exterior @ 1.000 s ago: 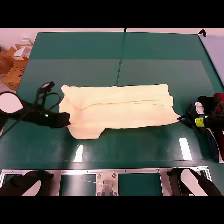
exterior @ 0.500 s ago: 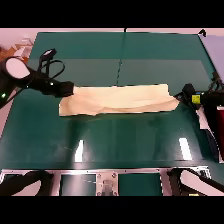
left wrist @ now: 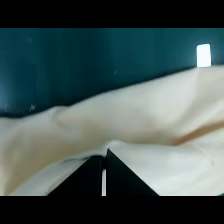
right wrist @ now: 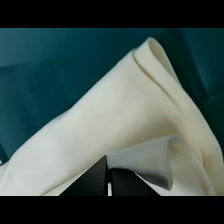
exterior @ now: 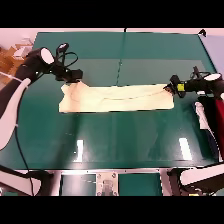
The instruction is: Fold the shirts.
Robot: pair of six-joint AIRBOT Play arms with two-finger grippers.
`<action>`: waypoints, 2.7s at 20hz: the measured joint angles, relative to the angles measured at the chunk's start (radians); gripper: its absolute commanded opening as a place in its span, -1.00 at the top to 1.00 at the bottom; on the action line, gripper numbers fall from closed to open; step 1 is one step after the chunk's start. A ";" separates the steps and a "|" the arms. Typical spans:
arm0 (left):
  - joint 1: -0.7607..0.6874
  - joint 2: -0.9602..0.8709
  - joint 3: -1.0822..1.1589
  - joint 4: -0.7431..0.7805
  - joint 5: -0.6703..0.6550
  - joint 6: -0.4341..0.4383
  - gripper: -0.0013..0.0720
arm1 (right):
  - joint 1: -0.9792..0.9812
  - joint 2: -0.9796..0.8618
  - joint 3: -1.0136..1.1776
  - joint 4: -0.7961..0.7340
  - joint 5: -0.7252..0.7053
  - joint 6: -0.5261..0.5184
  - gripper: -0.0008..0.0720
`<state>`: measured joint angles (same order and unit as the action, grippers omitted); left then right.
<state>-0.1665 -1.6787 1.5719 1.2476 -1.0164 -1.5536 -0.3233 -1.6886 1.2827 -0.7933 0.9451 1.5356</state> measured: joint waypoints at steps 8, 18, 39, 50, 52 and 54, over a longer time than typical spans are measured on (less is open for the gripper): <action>0.002 -0.068 0.134 0.029 0.148 -0.013 -0.96 | -0.080 -0.114 0.262 0.010 0.119 -0.089 -0.17; 0.002 -0.073 0.183 -0.002 -0.064 -0.017 0.49 | -0.158 -0.267 0.319 -0.097 0.458 -0.291 -0.45; -0.446 -0.306 0.182 -0.299 0.278 0.063 0.89 | -0.075 0.116 0.397 0.023 0.663 -0.290 0.95; -0.493 -0.371 0.263 -0.331 0.227 0.079 0.89 | -0.066 0.250 0.393 0.048 0.688 -0.279 0.94; -0.431 -0.372 0.352 -0.285 0.042 0.085 0.89 | -0.045 0.252 0.393 0.059 0.689 -0.278 0.94; -0.357 -0.362 0.438 -0.230 -0.166 0.081 0.89 | -0.004 0.253 0.393 0.076 0.681 -0.269 0.94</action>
<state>-0.5232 -2.0411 2.0098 1.0176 -1.1820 -1.4723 -0.3275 -1.4353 1.6756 -0.7174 1.6260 1.2663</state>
